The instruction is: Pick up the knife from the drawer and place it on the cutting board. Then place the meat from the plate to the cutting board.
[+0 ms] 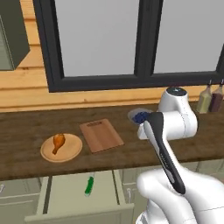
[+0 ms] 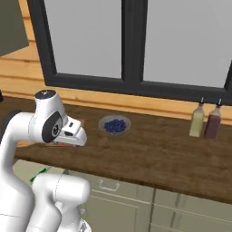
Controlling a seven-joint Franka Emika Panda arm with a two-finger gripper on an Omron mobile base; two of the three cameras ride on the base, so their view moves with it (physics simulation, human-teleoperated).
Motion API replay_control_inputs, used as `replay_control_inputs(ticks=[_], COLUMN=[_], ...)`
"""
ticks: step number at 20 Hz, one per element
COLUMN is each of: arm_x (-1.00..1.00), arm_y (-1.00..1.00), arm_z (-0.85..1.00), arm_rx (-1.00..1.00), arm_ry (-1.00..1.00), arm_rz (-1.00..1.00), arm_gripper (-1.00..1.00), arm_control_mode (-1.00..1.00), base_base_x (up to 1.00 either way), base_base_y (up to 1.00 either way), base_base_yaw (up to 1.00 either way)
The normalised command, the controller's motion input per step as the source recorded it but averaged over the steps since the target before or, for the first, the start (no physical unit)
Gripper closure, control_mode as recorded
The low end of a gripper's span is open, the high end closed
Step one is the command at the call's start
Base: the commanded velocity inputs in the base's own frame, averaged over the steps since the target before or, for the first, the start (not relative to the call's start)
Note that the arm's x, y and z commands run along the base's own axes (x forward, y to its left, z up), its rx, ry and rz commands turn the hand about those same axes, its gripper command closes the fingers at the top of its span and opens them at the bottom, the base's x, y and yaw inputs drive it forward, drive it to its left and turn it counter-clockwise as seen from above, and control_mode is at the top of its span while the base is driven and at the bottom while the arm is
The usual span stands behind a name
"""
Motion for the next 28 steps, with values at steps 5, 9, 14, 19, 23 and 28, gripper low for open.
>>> replay_control_inputs(ticks=[5, 9, 14, 19, 23, 28], arm_x=[0.0, 0.0, 0.0, 0.0, 0.0, 0.0], arm_y=[0.0, 0.0, 0.0, 0.0, 0.0, 0.0], arm_z=[0.0, 0.0, 0.0, 0.0, 0.0, 0.0], arm_rx=[0.0, 0.0, 0.0, 0.0, 0.0, 0.0], arm_ry=[0.0, 0.0, 0.0, 0.0, 0.0, 0.0], arm_rz=[0.0, 0.0, 0.0, 0.0, 0.0, 0.0], arm_gripper=[-1.0, -1.0, -1.0, -1.0, -1.0, -1.0], arm_control_mode=[1.0, 1.0, 1.0, 1.0, 1.0, 1.0], base_base_x=[0.08, 0.34, 0.19, -0.13, 0.0, 0.19], base_base_y=[0.07, -0.44, -0.42, -0.34, -0.15, 0.04], base_base_yaw=[0.41, 0.53, 0.54, 0.47, 0.39, 0.29])
